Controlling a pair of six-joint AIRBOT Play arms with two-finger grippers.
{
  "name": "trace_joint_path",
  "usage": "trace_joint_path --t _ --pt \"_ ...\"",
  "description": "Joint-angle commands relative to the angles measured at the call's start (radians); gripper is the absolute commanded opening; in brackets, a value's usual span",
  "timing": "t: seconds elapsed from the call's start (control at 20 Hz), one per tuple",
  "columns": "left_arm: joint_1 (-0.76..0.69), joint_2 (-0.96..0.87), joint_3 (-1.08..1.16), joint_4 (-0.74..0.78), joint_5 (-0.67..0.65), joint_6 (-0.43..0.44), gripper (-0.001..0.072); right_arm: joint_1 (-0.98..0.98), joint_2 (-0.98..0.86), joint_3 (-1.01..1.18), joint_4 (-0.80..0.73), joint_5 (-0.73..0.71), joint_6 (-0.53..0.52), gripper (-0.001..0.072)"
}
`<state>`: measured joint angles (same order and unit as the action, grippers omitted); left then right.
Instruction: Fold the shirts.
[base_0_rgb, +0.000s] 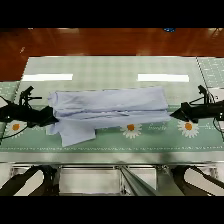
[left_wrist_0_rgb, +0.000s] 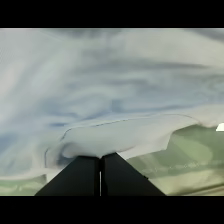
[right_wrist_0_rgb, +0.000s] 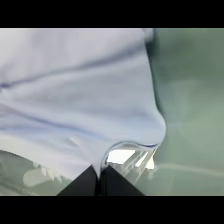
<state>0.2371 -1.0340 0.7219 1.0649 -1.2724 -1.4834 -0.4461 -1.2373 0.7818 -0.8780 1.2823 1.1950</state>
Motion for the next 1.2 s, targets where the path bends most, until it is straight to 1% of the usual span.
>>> trace_joint_path --t 0.0,0.3,0.4,0.6,0.7,0.9,1.15 --pt "0.016 -0.118 0.090 -0.012 0.059 0.009 0.0013 0.074 -0.086 0.151 -0.029 -0.049 0.045 0.0022" --pt "0.014 -0.325 0.310 -0.019 0.061 0.010 0.0014 0.132 -0.238 0.356 -0.010 -0.056 0.088 0.0022" --pt "0.005 -0.381 0.381 -0.023 0.062 0.027 0.0014 0.132 -0.269 0.394 0.012 -0.056 0.087 0.0022" --pt "-0.020 -0.494 0.502 -0.027 0.070 0.035 0.0014 0.137 -0.306 0.406 0.060 -0.079 0.065 0.0022" --pt "-0.027 -0.546 0.546 -0.028 0.068 0.035 0.0013 0.149 -0.325 0.406 0.060 -0.093 0.064 0.0022" --pt "-0.035 -0.616 0.593 -0.030 0.076 0.035 0.0014 0.169 -0.346 0.406 0.063 -0.148 0.065 0.0022" --pt "-0.038 -0.652 0.605 -0.031 0.093 0.050 0.0014 0.170 -0.368 0.406 0.069 -0.161 0.065 0.0022"
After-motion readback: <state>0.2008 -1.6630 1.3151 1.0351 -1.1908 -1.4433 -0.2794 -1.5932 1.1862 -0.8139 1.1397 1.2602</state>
